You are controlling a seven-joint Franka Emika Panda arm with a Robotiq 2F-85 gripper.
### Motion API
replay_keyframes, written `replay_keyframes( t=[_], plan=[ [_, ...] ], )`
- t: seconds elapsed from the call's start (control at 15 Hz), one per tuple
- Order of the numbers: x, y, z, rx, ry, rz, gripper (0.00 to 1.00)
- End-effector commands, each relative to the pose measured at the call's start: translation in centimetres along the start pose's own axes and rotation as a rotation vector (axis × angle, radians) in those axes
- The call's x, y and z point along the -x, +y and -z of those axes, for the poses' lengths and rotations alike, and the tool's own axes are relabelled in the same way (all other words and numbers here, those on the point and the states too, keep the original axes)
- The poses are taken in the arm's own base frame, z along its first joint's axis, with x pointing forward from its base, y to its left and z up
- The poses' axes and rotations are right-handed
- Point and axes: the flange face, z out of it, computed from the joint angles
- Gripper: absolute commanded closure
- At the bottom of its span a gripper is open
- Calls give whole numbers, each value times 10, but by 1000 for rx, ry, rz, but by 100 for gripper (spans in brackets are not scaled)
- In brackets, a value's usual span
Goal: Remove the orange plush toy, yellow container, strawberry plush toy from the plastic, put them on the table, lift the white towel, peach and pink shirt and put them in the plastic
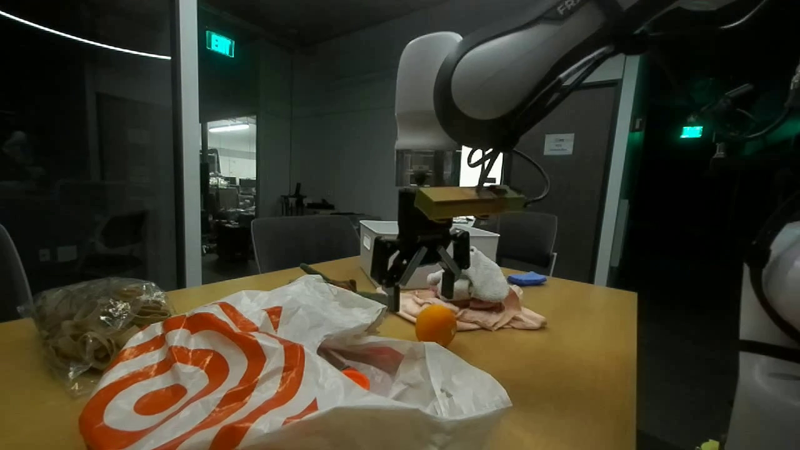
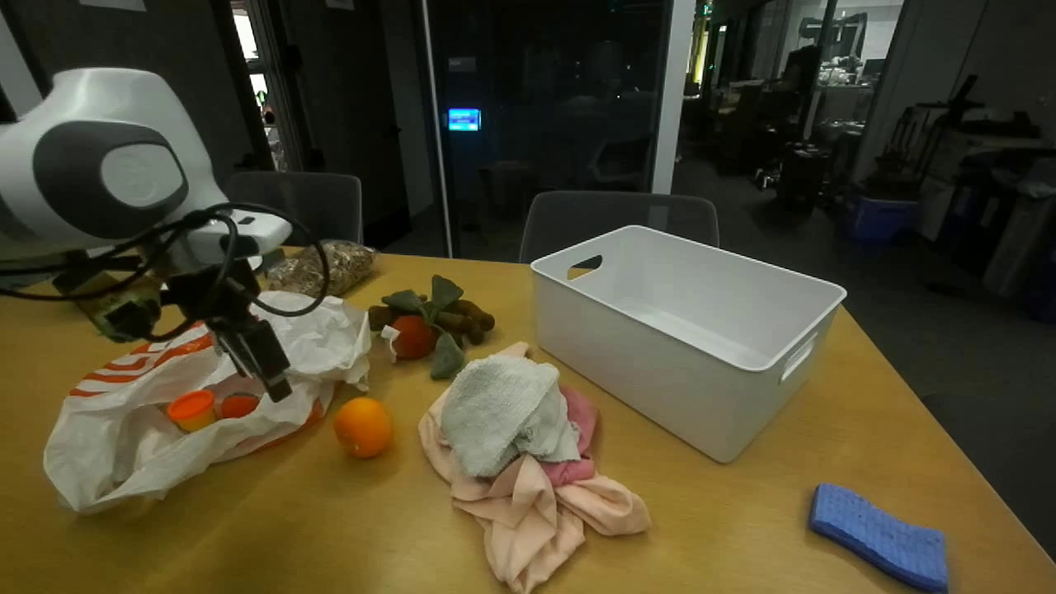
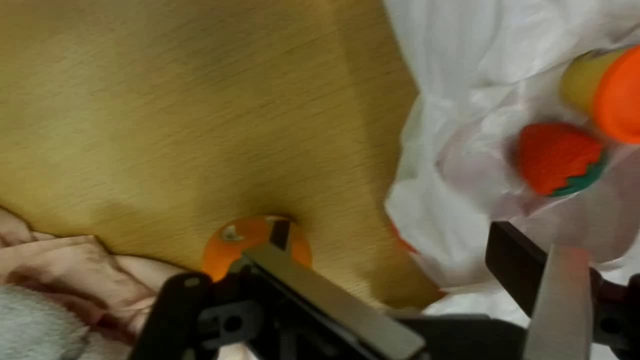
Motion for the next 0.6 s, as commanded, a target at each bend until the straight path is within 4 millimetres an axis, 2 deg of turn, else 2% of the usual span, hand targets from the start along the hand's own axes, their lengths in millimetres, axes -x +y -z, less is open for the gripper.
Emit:
replay_keyframes(
  t=[0.0, 0.2, 0.53],
  plan=[
    [21, -34, 11, -100, -22, 173, 0],
    [24, -59, -5, -157, -62, 319, 0],
    [16, -80, -38, -226, -130, 492, 0]
  ],
)
